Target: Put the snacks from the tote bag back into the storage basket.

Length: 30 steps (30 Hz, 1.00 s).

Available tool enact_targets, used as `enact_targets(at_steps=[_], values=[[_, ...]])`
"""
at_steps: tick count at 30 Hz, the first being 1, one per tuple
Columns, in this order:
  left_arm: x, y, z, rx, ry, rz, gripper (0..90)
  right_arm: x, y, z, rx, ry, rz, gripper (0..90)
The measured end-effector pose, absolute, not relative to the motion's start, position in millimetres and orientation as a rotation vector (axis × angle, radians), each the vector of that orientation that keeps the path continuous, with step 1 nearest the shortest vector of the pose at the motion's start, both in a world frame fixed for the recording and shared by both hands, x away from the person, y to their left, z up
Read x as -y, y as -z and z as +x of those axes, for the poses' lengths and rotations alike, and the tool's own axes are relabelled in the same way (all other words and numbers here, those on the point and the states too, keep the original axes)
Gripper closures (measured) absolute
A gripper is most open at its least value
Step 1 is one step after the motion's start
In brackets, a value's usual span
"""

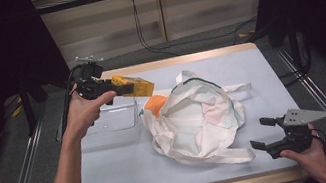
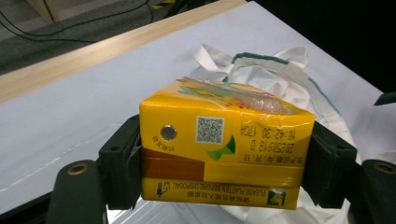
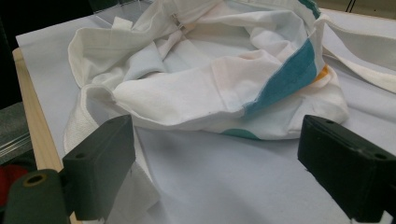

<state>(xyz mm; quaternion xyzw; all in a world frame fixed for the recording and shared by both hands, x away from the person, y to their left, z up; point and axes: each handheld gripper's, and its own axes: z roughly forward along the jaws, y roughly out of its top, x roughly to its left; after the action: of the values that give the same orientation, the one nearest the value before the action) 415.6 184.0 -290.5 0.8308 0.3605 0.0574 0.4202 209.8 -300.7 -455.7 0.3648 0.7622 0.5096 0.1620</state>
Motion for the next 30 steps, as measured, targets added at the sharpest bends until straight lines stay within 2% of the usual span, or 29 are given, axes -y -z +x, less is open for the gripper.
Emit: enact_targets(at_steps=[11,22,30], values=[[-194.4,288.1,430.2,-1.047,-0.176,2.127,27.4,300.9,455.9,209.7,-2.179,-1.457,1.037,11.1],[-208.1,297.9,442.3,-1.197,-0.143,2.115,27.4,301.6,456.3,210.7,-2.171,-1.451,1.035,11.1],[-212.9,301.2,447.9,-1.291,-0.201,2.146,27.4,301.7,456.1,210.4,-2.172,-1.447,1.040,11.1]])
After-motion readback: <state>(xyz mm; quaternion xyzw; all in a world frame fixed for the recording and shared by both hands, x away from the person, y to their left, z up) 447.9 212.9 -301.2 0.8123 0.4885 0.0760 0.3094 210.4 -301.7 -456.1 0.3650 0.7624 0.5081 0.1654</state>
